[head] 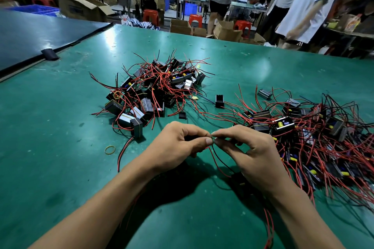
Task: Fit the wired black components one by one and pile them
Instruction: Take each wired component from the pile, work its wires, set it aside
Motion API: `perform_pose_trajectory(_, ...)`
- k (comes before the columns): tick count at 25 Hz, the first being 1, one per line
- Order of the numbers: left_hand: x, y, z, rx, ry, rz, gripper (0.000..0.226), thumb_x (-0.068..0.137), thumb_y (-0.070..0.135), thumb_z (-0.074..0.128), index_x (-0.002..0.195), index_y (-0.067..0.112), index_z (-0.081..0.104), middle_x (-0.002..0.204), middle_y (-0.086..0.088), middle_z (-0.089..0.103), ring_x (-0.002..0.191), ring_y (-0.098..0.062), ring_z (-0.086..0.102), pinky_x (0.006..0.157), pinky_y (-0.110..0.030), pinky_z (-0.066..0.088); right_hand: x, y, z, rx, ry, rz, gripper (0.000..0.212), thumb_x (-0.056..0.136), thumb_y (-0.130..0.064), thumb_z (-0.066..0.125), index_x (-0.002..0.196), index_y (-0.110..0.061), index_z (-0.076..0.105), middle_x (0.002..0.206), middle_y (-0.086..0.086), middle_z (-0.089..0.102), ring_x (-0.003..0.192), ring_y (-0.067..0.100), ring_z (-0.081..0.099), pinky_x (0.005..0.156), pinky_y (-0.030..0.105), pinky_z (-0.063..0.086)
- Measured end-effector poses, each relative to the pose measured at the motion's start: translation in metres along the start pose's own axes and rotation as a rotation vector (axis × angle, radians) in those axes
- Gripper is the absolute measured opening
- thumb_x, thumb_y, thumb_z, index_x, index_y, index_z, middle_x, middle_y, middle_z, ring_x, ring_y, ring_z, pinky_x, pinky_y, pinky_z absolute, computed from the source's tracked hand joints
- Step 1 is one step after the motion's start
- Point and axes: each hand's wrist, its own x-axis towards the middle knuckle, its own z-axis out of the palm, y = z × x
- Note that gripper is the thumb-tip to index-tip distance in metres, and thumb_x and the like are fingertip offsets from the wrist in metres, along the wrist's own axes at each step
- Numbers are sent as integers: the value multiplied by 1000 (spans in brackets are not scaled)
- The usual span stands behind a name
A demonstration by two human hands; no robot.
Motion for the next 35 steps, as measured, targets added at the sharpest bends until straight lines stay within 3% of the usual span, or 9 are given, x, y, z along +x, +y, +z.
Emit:
perform_pose_trajectory(4, -1, -1, -3, -2, -8, 7, 9, 90, 10, 68, 90, 9, 77, 60, 7, 56, 56, -7, 43, 54, -14, 38, 1, 1, 1, 39, -32, -12, 18, 87, -8, 75, 104, -10, 78, 95, -3, 74, 87, 9, 70, 77, 21, 53)
perform_pose_trajectory(10, -1, -3, -2, 22, 18, -1, 9, 88, 14, 70, 86, 8, 77, 59, 5, 57, 56, -8, 42, 53, -17, 35, 1, -3, 2, -20, -27, 38, 11, 87, -22, 74, 91, -13, 78, 83, -9, 71, 76, 6, 65, 67, 21, 49)
perform_pose_trajectory(16, 1, -6, 2, 247, 109, 194, 3, 84, 11, 75, 85, 9, 78, 63, 11, 64, 57, 5, 52, 58, -11, 39, 0, -11, 13, 51, -11, 345, 16, 90, -15, 71, 75, -18, 69, 65, -13, 62, 62, 3, 53, 61, 12, 38)
perform_pose_trajectory(20, 1, -8, 4, 298, 115, 249, 4, 82, 11, 77, 85, 10, 79, 61, 17, 61, 58, 7, 55, 59, -7, 37, 3, -10, 21, 220, -22, 622, 23, 88, -18, 66, 66, -12, 67, 57, -7, 52, 57, 7, 42, 56, 26, 35)
perform_pose_trajectory(22, 1, -9, 4, 251, 104, 218, 4, 83, 9, 76, 86, 10, 79, 59, 19, 61, 58, 8, 54, 59, -7, 37, 3, -9, 18, 327, -6, 675, 23, 87, -19, 69, 64, -14, 69, 55, -7, 52, 55, 7, 42, 53, 23, 34)
perform_pose_trajectory(25, 2, -11, 1, 193, 107, 156, 5, 85, 8, 73, 86, 8, 78, 60, 17, 62, 58, 7, 51, 60, -12, 38, 1, -10, 14, 363, -8, 624, 19, 89, -24, 72, 71, -17, 75, 61, -6, 65, 57, 5, 52, 57, 16, 41)
perform_pose_trajectory(28, 3, -13, -2, 104, 113, 53, 8, 87, 13, 71, 82, 11, 77, 61, 5, 59, 57, -6, 46, 57, -21, 37, 0, -7, 10, 149, 30, 425, 5, 87, -21, 76, 82, -23, 77, 76, -13, 73, 71, 2, 65, 71, 15, 49)
perform_pose_trajectory(32, 2, -13, -3, 5, 79, -30, 9, 88, 13, 70, 83, 9, 76, 61, -3, 54, 58, -13, 42, 55, -23, 35, -3, -3, 11, -130, 77, 111, 13, 83, -18, 80, 96, -21, 78, 88, -15, 72, 74, 5, 65, 78, 43, 51)
perform_pose_trajectory(35, 2, -12, -3, -20, 46, -38, 9, 89, 13, 69, 87, 7, 76, 61, -4, 52, 59, -15, 40, 55, -25, 32, -5, 2, 16, -121, 92, 45, 12, 86, -21, 77, 98, -22, 79, 92, -15, 71, 78, 5, 65, 75, 49, 49)
